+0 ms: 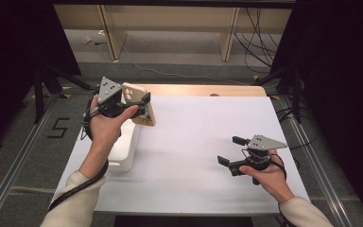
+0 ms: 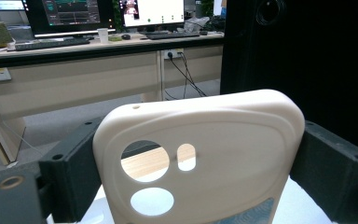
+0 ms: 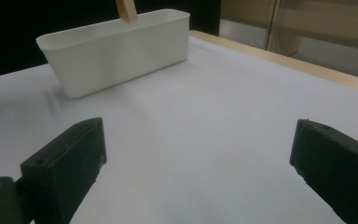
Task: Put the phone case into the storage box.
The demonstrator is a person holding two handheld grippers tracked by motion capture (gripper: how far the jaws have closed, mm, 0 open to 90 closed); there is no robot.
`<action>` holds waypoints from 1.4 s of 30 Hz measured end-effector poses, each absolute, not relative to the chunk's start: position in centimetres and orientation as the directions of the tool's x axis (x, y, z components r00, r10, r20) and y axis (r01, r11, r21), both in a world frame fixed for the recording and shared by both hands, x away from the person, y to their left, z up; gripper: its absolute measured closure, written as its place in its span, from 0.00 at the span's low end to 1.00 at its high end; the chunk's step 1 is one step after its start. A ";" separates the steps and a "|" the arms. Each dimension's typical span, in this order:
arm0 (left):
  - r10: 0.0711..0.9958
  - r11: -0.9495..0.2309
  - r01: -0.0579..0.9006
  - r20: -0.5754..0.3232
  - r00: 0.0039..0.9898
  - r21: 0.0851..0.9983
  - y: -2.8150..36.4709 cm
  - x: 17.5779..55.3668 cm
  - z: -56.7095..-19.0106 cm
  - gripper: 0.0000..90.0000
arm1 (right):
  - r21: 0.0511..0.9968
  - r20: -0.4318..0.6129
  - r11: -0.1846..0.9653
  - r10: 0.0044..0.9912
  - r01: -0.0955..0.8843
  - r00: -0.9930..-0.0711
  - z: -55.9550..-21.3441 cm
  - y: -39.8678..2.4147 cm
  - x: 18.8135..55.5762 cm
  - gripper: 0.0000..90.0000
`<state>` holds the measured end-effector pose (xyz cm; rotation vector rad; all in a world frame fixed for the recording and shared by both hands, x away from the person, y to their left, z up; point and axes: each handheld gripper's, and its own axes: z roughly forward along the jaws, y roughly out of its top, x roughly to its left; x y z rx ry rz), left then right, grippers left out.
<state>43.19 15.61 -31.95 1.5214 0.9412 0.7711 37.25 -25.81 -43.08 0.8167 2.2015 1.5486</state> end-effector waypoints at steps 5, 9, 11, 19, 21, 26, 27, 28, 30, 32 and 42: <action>0.888 -0.050 0.149 -0.024 0.460 0.988 15.8 43.2 -31.9 0.11 | 0.932 0.061 0.245 0.620 0.266 -0.782 -43.1 -25.8 37.3 0.05; 0.890 -0.050 0.149 -0.024 0.455 0.988 16.0 43.3 -32.0 0.11 | 0.932 0.061 0.245 0.621 0.268 -0.781 -43.1 -25.8 37.3 0.05; 0.891 -0.048 0.150 -0.026 0.454 0.988 16.0 43.3 -32.0 0.11 | 0.932 0.061 0.245 0.621 0.268 -0.781 -43.1 -25.8 37.3 0.05; 0.895 -0.046 0.148 -0.025 0.445 0.988 16.4 43.3 -31.9 0.11 | 0.931 0.061 0.247 0.621 0.269 -0.781 -43.1 -25.8 37.3 0.05; 0.896 -0.046 0.148 -0.025 0.444 0.988 16.5 43.4 -31.9 0.11 | 0.931 0.061 0.247 0.622 0.270 -0.781 -43.1 -25.8 37.3 0.05; 0.898 -0.044 0.147 -0.025 0.439 0.988 16.7 43.4 -31.8 0.11 | 0.930 0.061 0.247 0.623 0.271 -0.780 -43.1 -25.8 37.2 0.05; 0.898 -0.043 0.148 -0.026 0.439 0.988 16.7 43.4 -31.8 0.11 | 0.931 0.061 0.247 0.622 0.270 -0.781 -43.1 -25.8 37.3 0.05; 0.899 -0.044 0.147 -0.026 0.437 0.988 16.8 43.4 -31.8 0.11 | 0.930 0.060 0.249 0.623 0.270 -0.780 -43.1 -25.8 37.3 0.05; 0.900 -0.042 0.145 -0.026 0.435 0.989 16.9 43.4 -31.8 0.11 | 0.930 0.060 0.249 0.623 0.271 -0.780 -43.1 -25.8 37.3 0.05; 0.901 -0.044 0.145 -0.024 0.433 0.988 17.0 43.4 -31.8 0.11 | 0.930 0.062 0.248 0.624 0.272 -0.779 -43.1 -25.8 37.3 0.05; 0.907 -0.043 0.147 -0.022 0.420 0.988 17.4 43.5 -31.8 0.11 | 0.929 0.062 0.248 0.624 0.273 -0.779 -43.2 -25.8 37.3 0.05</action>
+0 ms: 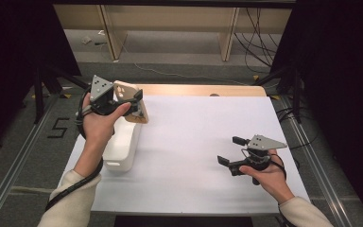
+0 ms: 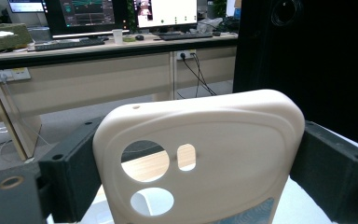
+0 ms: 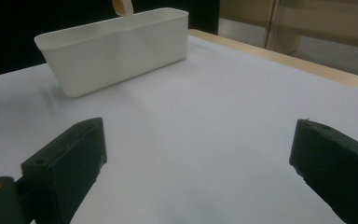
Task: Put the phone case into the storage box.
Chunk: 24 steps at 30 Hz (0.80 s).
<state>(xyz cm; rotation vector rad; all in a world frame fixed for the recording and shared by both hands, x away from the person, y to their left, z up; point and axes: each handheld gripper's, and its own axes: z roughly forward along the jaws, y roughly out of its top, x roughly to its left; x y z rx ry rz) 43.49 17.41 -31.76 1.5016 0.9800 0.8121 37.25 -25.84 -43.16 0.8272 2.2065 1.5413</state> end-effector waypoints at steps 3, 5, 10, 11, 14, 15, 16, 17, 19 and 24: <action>0.908 -0.046 0.147 -0.019 0.417 0.988 17.5 43.5 -31.8 0.11 | 0.929 0.062 0.248 0.624 0.273 -0.779 -43.2 -25.8 37.3 0.05; 0.909 -0.046 0.148 -0.020 0.416 0.988 17.6 43.5 -31.8 0.11 | 0.929 0.061 0.249 0.624 0.273 -0.779 -43.1 -25.8 37.3 0.05; 0.911 -0.053 0.136 -0.008 0.412 0.989 17.8 43.7 -31.8 0.11 | 0.929 0.062 0.249 0.623 0.273 -0.779 -43.2 -25.8 37.3 0.05; 0.912 -0.053 0.137 -0.008 0.411 0.989 17.8 43.7 -31.8 0.11 | 0.929 0.062 0.249 0.624 0.273 -0.779 -43.2 -25.8 37.3 0.05; 0.913 -0.054 0.138 -0.007 0.407 0.989 17.9 43.7 -31.8 0.11 | 0.929 0.062 0.249 0.624 0.273 -0.779 -43.2 -25.8 37.3 0.05; 0.914 -0.054 0.138 -0.007 0.406 0.989 18.0 43.7 -31.8 0.11 | 0.929 0.062 0.248 0.624 0.273 -0.779 -43.2 -25.8 37.3 0.05; 0.914 -0.054 0.139 -0.007 0.406 0.989 18.0 43.7 -31.8 0.11 | 0.929 0.062 0.248 0.623 0.273 -0.779 -43.2 -25.8 37.3 0.05; 0.914 -0.055 0.139 -0.006 0.405 0.989 18.0 43.7 -31.8 0.11 | 0.929 0.063 0.248 0.623 0.273 -0.780 -43.2 -25.8 37.3 0.05; 0.915 -0.054 0.139 -0.007 0.404 0.989 18.1 43.7 -31.8 0.11 | 0.929 0.062 0.249 0.623 0.273 -0.780 -43.2 -25.8 37.3 0.05; 0.918 -0.055 0.137 -0.004 0.398 0.989 18.3 43.7 -31.8 0.11 | 0.929 0.063 0.248 0.623 0.273 -0.780 -43.2 -25.8 37.3 0.05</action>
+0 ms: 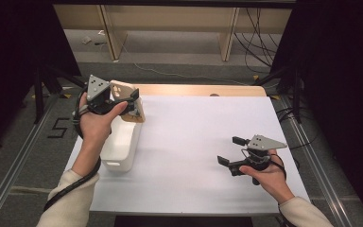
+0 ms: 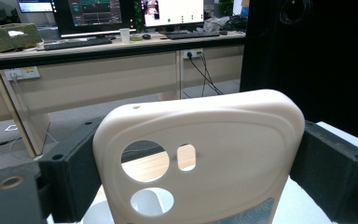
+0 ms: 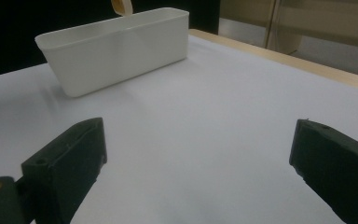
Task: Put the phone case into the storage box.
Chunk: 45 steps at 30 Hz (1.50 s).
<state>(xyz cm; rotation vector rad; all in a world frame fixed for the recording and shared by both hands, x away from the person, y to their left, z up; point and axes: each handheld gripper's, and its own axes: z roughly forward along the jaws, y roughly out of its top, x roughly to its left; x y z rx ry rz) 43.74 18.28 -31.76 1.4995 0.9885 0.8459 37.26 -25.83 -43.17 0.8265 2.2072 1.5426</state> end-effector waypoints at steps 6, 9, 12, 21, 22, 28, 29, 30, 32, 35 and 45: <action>0.920 -0.052 0.139 -0.006 0.393 0.989 18.6 43.8 -31.7 0.11 | 0.929 0.063 0.248 0.622 0.273 -0.781 -43.2 -25.8 37.2 0.05; 0.920 -0.051 0.138 -0.007 0.393 0.989 18.7 43.8 -31.7 0.11 | 0.930 0.062 0.248 0.623 0.271 -0.780 -43.2 -25.8 37.3 0.05; 0.920 -0.054 0.139 -0.005 0.393 0.989 18.8 43.9 -31.8 0.11 | 0.929 0.063 0.248 0.623 0.273 -0.779 -43.2 -25.8 37.3 0.05; 0.922 -0.056 0.142 -0.004 0.386 0.988 19.1 44.0 -31.9 0.11 | 0.930 0.062 0.248 0.624 0.273 -0.779 -43.2 -25.9 37.2 0.05; 0.923 -0.057 0.143 -0.003 0.385 0.988 19.1 44.0 -31.9 0.11 | 0.930 0.062 0.247 0.623 0.272 -0.780 -43.2 -25.8 37.2 0.05; 0.925 -0.060 0.147 0.000 0.381 0.987 19.2 44.1 -32.1 0.11 | 0.930 0.062 0.247 0.623 0.272 -0.779 -43.2 -25.8 37.2 0.05; 0.925 -0.060 0.148 -0.001 0.381 0.987 19.2 44.1 -32.1 0.11 | 0.930 0.062 0.247 0.623 0.272 -0.780 -43.2 -25.8 37.2 0.05; 0.924 -0.061 0.148 0.000 0.382 0.987 19.3 44.1 -32.1 0.11 | 0.930 0.062 0.247 0.623 0.272 -0.780 -43.2 -25.8 37.2 0.05; 0.924 -0.063 0.148 0.002 0.382 0.987 19.3 44.1 -32.2 0.11 | 0.930 0.063 0.247 0.622 0.272 -0.780 -43.2 -25.8 37.2 0.05; 0.924 -0.066 0.149 0.004 0.382 0.987 19.3 44.2 -32.2 0.11 | 0.930 0.064 0.247 0.624 0.273 -0.779 -43.2 -25.8 37.3 0.05; 0.926 -0.070 0.153 0.008 0.377 0.986 19.5 44.3 -32.4 0.11 | 0.930 0.065 0.246 0.622 0.274 -0.780 -43.2 -25.8 37.2 0.06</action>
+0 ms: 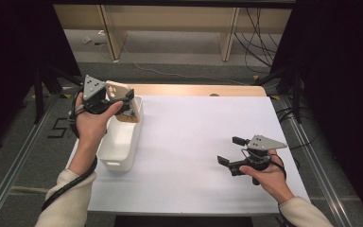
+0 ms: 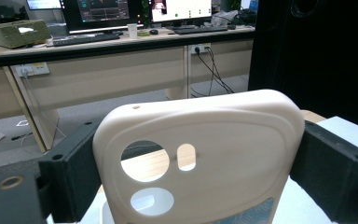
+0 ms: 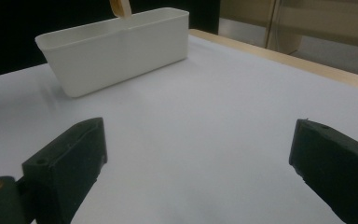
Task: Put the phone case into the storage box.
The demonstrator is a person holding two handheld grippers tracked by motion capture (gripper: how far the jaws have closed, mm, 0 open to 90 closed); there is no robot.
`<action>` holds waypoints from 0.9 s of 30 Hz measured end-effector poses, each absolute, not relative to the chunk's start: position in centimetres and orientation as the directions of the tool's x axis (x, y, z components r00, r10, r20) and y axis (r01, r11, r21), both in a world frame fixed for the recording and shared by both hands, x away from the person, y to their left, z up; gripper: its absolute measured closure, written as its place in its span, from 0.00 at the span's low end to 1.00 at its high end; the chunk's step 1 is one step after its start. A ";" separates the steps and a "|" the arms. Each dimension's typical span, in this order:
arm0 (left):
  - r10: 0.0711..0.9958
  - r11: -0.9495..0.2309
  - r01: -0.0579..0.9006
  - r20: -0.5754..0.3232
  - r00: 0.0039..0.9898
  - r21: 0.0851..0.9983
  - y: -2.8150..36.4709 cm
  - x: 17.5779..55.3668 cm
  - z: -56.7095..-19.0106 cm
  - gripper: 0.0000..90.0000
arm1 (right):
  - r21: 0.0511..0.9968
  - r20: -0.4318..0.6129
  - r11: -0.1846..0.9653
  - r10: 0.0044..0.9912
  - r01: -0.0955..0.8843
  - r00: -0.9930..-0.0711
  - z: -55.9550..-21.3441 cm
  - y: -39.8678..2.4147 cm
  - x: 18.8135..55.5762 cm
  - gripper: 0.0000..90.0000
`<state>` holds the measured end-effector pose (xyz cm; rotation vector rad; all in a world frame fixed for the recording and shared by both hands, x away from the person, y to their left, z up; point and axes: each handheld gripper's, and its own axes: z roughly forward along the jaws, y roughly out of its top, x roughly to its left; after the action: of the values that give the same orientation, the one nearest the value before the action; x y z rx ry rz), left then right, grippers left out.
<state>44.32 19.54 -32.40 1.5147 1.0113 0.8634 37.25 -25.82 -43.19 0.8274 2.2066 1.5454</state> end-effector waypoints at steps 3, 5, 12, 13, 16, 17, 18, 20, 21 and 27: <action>0.927 -0.072 0.155 0.009 0.375 0.985 19.6 44.4 -32.5 0.11 | 0.930 0.065 0.246 0.623 0.274 -0.780 -43.2 -25.8 37.3 0.06; 0.928 -0.070 0.156 0.007 0.374 0.985 19.6 44.4 -32.5 0.11 | 0.930 0.066 0.246 0.622 0.274 -0.781 -43.2 -25.8 37.2 0.06; 0.929 -0.072 0.158 0.009 0.371 0.985 19.8 44.5 -32.7 0.11 | 0.930 0.066 0.246 0.621 0.274 -0.781 -43.2 -25.8 37.3 0.06; 0.929 -0.072 0.159 0.008 0.370 0.985 19.8 44.5 -32.7 0.11 | 0.930 0.067 0.244 0.621 0.274 -0.781 -43.2 -25.8 37.3 0.06; 0.930 -0.074 0.160 0.009 0.368 0.984 19.9 44.5 -32.7 0.11 | 0.930 0.066 0.245 0.621 0.274 -0.781 -43.2 -25.8 37.3 0.06; 0.930 -0.074 0.161 0.009 0.367 0.984 19.9 44.5 -32.7 0.11 | 0.930 0.066 0.246 0.622 0.274 -0.781 -43.2 -25.8 37.3 0.06; 0.930 -0.075 0.161 0.011 0.367 0.984 20.0 44.5 -32.7 0.11 | 0.930 0.066 0.245 0.621 0.274 -0.781 -43.2 -25.8 37.3 0.06; 0.931 -0.074 0.160 0.010 0.365 0.984 20.0 44.5 -32.7 0.11 | 0.930 0.067 0.245 0.621 0.274 -0.781 -43.2 -25.8 37.3 0.06; 0.931 -0.075 0.160 0.011 0.365 0.984 20.0 44.6 -32.7 0.11 | 0.930 0.067 0.244 0.622 0.274 -0.780 -43.2 -25.8 37.3 0.06; 0.932 -0.078 0.163 0.014 0.363 0.984 20.1 44.6 -32.8 0.11 | 0.930 0.066 0.246 0.622 0.275 -0.780 -43.2 -25.8 37.3 0.06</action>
<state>44.61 20.11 -32.82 1.5227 1.0285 0.8751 37.26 -25.82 -43.21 0.8283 2.2074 1.5463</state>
